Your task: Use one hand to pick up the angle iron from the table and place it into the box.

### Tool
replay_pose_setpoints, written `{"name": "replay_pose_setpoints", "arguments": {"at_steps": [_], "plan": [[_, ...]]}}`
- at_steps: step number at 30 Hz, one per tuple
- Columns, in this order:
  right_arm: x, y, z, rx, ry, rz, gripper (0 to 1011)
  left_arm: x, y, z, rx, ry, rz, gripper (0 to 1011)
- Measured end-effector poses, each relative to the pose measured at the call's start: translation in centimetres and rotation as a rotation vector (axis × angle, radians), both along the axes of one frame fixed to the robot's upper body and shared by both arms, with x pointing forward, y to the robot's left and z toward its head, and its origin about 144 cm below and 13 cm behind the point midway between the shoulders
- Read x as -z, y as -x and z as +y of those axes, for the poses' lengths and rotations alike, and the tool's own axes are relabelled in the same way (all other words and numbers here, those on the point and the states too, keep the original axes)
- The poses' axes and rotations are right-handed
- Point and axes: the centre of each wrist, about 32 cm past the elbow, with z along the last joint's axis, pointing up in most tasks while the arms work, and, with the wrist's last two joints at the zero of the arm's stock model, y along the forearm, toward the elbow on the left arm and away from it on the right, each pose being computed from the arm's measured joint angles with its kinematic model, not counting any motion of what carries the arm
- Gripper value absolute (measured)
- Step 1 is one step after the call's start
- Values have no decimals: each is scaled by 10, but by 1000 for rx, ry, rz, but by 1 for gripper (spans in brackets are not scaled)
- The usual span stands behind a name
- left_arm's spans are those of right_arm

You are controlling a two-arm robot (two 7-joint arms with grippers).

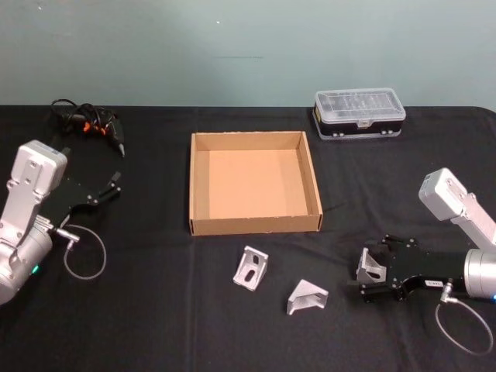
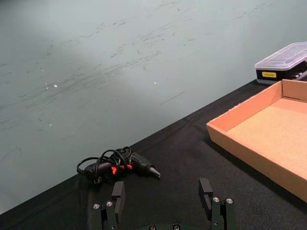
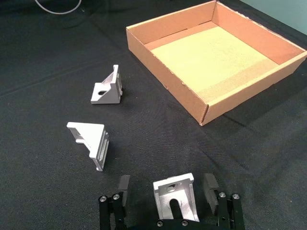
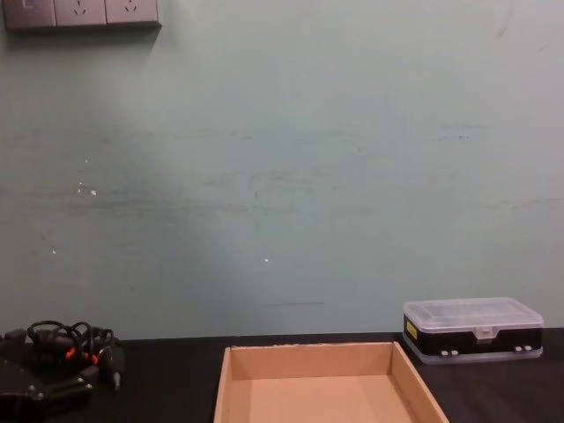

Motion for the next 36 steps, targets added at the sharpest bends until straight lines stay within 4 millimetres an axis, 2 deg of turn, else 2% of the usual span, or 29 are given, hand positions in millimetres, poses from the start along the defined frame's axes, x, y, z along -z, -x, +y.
{"name": "replay_pose_setpoints", "arguments": {"at_steps": [4,9,10,11,18,20,32,36], "plan": [[0,0,0,0,0,-1,918,0,0,0,0,0,0,1011],[-1,0,0,-1,0,-3,786,0,0,0,0,0,0,1011],[-1,0,0,-1,0,-3,734,0,0,0,0,0,0,1011],[-1,0,0,-1,-1,-4,734,0,0,0,0,0,0,1011],[-1,1,0,-2,-1,-5,498,0,0,0,0,0,0,1011],[-1,1,0,-2,-1,-5,474,0,0,0,0,0,0,1011],[-1,1,-1,-2,-1,-6,474,0,0,0,0,0,0,1011],[-10,4,4,-16,-8,-24,474,0,0,0,0,0,0,1012]]}}
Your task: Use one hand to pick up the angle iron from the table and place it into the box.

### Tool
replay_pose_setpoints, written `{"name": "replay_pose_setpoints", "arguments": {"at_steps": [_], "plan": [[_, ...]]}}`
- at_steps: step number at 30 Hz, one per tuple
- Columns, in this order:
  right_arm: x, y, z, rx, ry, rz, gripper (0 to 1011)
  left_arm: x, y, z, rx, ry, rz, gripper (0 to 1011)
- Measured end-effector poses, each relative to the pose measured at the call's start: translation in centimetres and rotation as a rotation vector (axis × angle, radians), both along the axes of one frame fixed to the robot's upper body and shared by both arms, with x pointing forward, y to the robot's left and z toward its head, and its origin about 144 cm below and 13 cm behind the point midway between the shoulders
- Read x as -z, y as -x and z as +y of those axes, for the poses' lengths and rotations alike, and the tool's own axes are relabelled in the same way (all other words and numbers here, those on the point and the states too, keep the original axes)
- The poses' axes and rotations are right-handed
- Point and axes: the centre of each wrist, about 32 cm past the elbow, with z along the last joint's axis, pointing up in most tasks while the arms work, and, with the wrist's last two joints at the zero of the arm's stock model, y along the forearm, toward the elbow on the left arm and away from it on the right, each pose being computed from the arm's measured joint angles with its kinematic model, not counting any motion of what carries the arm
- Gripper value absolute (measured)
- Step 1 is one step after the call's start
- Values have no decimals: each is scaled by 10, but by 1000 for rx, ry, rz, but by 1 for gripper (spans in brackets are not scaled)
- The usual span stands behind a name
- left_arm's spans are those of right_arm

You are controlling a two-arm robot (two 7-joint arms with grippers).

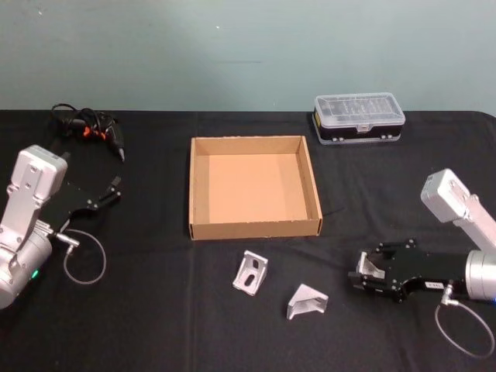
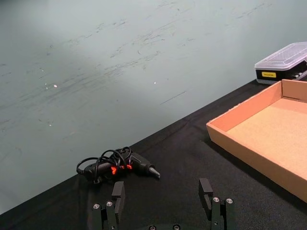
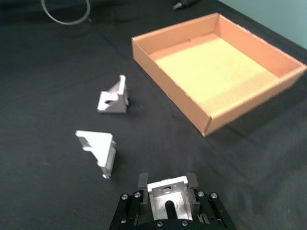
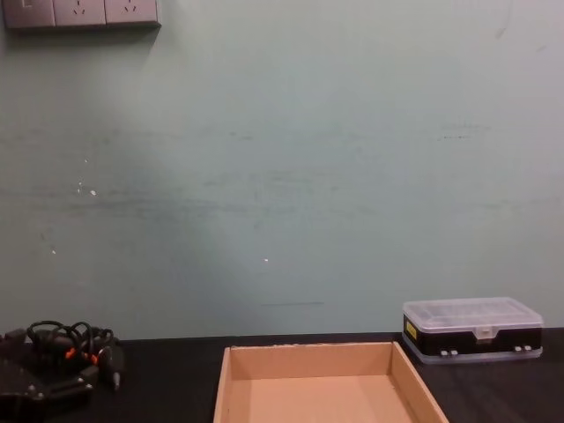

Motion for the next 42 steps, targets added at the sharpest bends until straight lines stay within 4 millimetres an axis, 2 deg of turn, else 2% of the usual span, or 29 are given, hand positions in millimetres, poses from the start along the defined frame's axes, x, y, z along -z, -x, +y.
{"name": "replay_pose_setpoints", "arguments": {"at_steps": [10,16,23,32,38,42], "plan": [[-51,-3,25,-24,-38,-32,474,0,0,0,0,0,0,1011],[-87,-29,50,-13,-72,-40,474,0,0,0,0,0,0,1011],[-105,-62,69,13,-88,-10,474,0,0,0,0,0,0,1011],[-104,-99,93,71,-94,29,474,0,0,0,0,0,0,1011],[-89,-126,112,115,-77,50,474,0,0,0,0,0,0,1011],[-82,-133,120,119,-52,54,474,0,0,0,0,0,0,1011]]}}
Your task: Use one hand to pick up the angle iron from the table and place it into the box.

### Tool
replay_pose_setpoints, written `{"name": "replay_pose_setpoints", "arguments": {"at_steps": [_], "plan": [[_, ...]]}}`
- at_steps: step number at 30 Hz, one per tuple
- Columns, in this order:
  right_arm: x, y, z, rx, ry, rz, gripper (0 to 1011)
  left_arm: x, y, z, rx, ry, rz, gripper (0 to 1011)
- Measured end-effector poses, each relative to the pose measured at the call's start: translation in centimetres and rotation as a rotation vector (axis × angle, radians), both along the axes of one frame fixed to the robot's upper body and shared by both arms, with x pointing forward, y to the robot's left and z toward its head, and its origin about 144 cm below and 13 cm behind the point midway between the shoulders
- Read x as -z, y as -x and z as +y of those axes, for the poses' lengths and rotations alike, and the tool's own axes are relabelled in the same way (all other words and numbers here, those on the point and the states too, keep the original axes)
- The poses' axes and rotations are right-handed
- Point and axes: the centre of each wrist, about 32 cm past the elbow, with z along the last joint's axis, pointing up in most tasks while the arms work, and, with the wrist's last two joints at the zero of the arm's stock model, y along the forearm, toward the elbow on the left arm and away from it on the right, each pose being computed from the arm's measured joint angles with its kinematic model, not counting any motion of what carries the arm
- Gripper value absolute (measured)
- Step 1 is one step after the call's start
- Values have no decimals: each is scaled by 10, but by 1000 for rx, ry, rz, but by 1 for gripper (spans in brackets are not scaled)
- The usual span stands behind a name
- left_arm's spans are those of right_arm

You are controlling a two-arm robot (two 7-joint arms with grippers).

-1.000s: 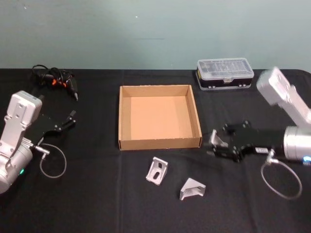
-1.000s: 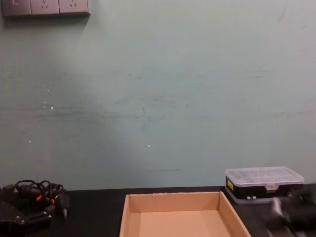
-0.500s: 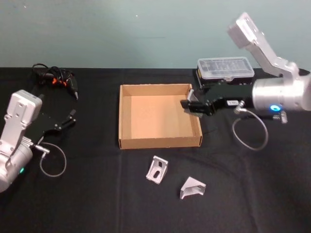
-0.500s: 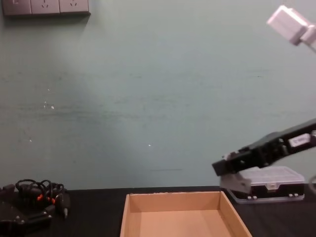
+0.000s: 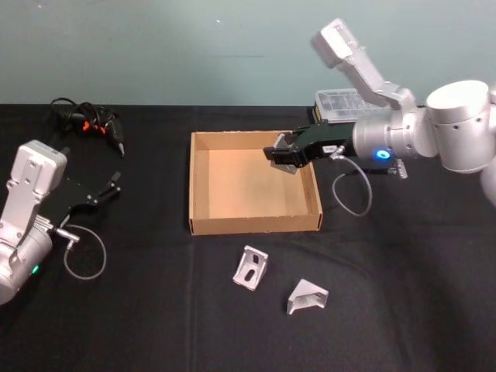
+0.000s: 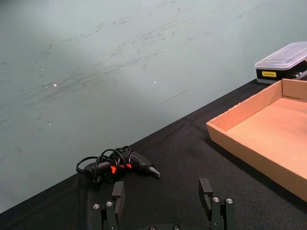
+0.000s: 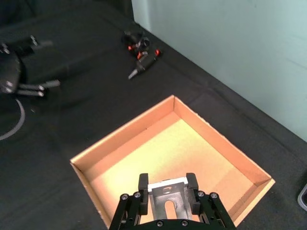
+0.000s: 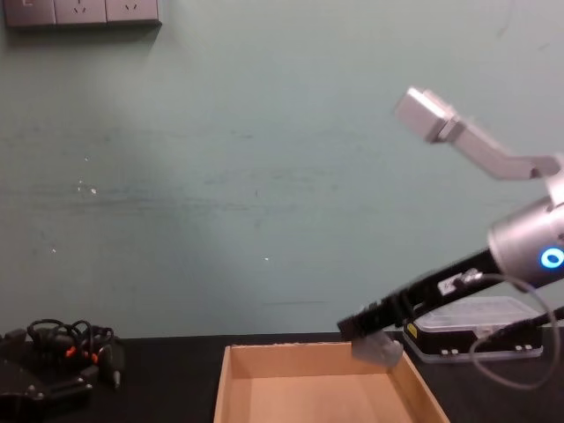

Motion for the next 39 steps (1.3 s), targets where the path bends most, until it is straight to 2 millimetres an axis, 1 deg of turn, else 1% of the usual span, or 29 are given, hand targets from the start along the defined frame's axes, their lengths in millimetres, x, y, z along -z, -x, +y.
{"name": "replay_pose_setpoints", "arguments": {"at_steps": [6,15,24,33,35,38,39], "plan": [[17,-12,8,12,45,26,474,0,0,0,0,0,0,1011],[31,-17,12,33,50,44,474,0,0,0,0,0,0,1011],[40,-23,16,50,53,66,474,0,0,0,0,0,0,1011],[40,-23,16,49,53,65,474,0,0,0,0,0,0,1011],[40,-23,16,49,53,65,490,0,0,0,0,0,0,1011],[39,-23,16,49,52,65,567,0,0,0,0,0,0,1011],[39,-23,16,49,52,65,612,0,0,0,0,0,0,1011]]}}
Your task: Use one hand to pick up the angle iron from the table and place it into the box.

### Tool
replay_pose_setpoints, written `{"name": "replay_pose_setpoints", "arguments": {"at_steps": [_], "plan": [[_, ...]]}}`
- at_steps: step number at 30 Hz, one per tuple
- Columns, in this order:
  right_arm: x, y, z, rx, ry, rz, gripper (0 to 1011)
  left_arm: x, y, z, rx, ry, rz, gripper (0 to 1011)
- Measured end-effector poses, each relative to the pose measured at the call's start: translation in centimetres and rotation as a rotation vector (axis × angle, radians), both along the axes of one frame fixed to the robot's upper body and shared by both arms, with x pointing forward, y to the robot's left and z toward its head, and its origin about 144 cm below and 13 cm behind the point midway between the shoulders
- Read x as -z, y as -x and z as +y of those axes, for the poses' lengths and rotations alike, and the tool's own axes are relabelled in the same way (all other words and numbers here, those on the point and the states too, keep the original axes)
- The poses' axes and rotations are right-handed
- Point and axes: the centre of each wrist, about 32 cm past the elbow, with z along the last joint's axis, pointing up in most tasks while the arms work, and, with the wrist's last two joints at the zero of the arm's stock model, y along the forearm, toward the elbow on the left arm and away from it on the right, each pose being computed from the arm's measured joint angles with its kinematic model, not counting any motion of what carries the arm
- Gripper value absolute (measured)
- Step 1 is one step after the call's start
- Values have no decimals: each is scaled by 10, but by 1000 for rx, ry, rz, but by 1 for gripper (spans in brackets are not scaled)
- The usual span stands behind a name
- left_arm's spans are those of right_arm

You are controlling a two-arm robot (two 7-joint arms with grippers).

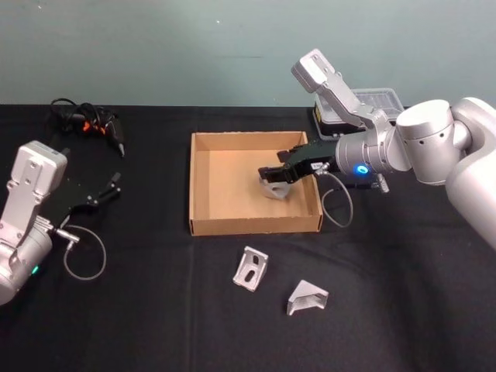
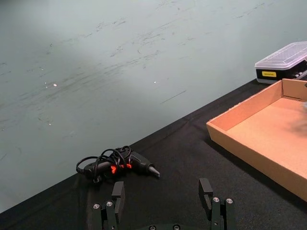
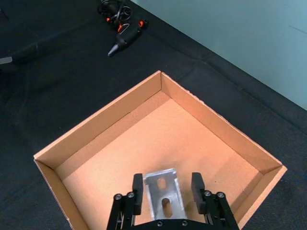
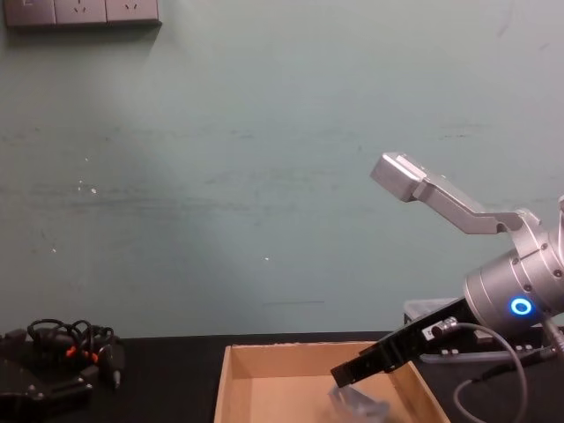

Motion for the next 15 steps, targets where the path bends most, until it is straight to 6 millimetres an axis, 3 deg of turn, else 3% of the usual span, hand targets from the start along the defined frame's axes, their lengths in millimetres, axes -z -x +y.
{"name": "replay_pose_setpoints", "arguments": {"at_steps": [9,15], "plan": [[0,0,0,-1,-1,1,882,0,0,0,0,0,0,1011],[0,0,0,-1,-1,1,1002,0,0,0,0,0,0,1011]]}}
